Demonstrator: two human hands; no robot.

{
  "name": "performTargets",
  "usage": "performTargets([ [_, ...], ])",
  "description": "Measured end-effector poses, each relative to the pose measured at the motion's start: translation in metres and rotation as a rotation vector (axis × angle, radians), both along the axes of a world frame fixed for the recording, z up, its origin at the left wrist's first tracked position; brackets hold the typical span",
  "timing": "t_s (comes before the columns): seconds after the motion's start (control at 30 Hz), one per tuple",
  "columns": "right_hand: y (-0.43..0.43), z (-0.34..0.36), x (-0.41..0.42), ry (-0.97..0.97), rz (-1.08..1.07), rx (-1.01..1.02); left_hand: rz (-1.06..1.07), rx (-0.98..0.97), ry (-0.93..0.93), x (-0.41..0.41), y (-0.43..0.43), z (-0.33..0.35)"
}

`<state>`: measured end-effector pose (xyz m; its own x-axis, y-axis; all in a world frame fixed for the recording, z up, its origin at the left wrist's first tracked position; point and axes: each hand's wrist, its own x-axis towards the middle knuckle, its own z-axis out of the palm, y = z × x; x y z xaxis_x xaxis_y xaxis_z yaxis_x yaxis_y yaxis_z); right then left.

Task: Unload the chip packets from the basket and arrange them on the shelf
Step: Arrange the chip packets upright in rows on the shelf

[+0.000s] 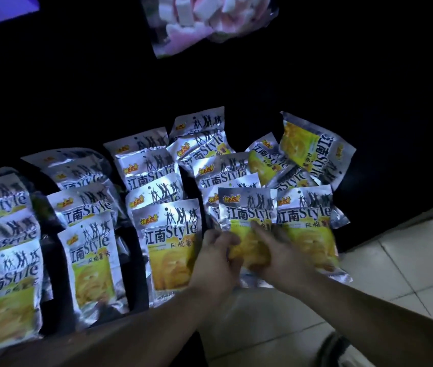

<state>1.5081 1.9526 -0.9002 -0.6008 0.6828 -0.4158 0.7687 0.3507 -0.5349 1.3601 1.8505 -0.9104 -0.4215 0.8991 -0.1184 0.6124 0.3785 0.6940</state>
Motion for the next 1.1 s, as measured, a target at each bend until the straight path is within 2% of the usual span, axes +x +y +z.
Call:
performTargets([
  [0.1,-0.002,-0.007,-0.010,-0.031,0.052,0.139,-0.086,-0.084,0.182,-0.001,-0.003,0.001],
  [0.2,0.002,-0.008,-0.016,-0.014,0.070,0.152,-0.141,-0.072,0.381,-0.007,-0.007,0.006],
  [0.37,0.001,-0.025,-0.026,0.039,0.063,0.198,-0.165,-0.162,0.174,-0.009,-0.012,-0.004],
  [0.5,0.018,-0.035,-0.032,0.185,0.047,0.241,-0.133,-0.140,0.148,-0.010,-0.008,-0.004],
  [0.7,0.025,-0.040,-0.016,0.371,0.033,0.142,-0.144,-0.160,0.168,-0.013,-0.006,-0.001],
  [0.83,0.024,-0.042,-0.015,0.336,0.044,0.092,-0.143,-0.272,0.136,-0.012,-0.009,-0.005],
  [0.93,0.028,-0.045,-0.018,0.334,0.058,0.054,-0.151,-0.287,0.101,-0.009,-0.013,-0.008],
  [1.1,0.035,-0.031,-0.012,0.372,0.055,0.005,-0.133,-0.216,0.130,-0.006,-0.011,-0.004],
])
